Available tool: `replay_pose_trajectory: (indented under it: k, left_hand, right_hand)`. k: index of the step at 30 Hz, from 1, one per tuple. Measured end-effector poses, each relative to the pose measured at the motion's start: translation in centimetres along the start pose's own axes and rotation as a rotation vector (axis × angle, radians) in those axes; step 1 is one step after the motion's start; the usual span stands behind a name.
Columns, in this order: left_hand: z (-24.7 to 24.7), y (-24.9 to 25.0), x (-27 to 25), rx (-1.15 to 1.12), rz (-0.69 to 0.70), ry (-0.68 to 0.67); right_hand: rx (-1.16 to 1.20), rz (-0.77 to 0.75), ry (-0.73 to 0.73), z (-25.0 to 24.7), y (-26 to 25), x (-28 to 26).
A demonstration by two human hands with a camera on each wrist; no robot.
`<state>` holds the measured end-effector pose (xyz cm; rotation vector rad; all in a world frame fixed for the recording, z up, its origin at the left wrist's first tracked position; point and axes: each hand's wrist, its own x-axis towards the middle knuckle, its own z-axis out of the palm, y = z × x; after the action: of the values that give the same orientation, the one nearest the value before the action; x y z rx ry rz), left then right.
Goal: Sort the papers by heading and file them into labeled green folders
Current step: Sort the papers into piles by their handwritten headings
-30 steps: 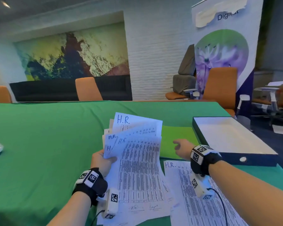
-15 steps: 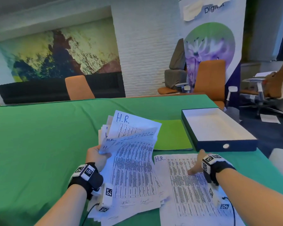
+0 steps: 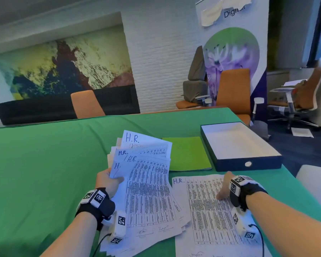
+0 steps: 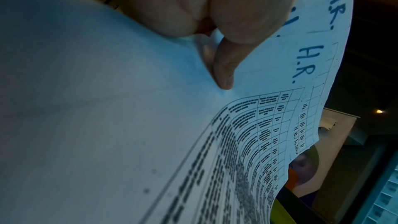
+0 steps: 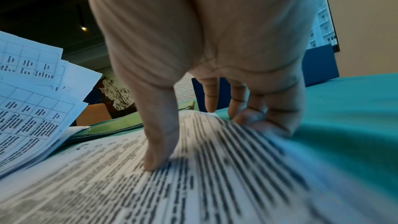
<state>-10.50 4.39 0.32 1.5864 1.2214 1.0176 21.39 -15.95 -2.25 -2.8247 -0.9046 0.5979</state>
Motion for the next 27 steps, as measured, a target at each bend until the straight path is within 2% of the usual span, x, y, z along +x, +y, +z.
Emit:
replay_pose_trajectory:
  k: [3,7,14,17,20,24,27]
  left_hand:
    - [0.0,0.6,0.0,0.022,0.012,-0.01]
    - [0.3,1.1,0.0,0.058,0.04,-0.016]
    - [0.2,0.7,-0.3,0.029,0.045,-0.001]
    - [-0.5,0.3,-0.3,-0.008,0.023,0.005]
    - [-0.8,0.4,-0.6,-0.056,0.038,-0.009]
    - [-0.8,1.0,-1.1,-0.145,0.013,-0.007]
    - [-1.1,0.7,-0.8,-0.157,-0.051,-0.001]
  right_hand:
    - [0.072,0.003,0.018,-0.2,0.1,-0.4]
    - [0.243,-0.098,0.124,-1.7,-0.3,-1.5]
    - [0.48,-0.544,0.397,-8.0,-3.3,-4.3]
    - [0.624,-0.704,0.463,-10.6,-5.8,-6.4]
    - [0.701,-0.792,0.417,-11.6,-8.6,-6.9]
    - [0.614,-0.732,0.269,-9.1,-12.1,-6.3]
    - [0.635,-0.652,0.246,-5.8,-14.1,-5.5]
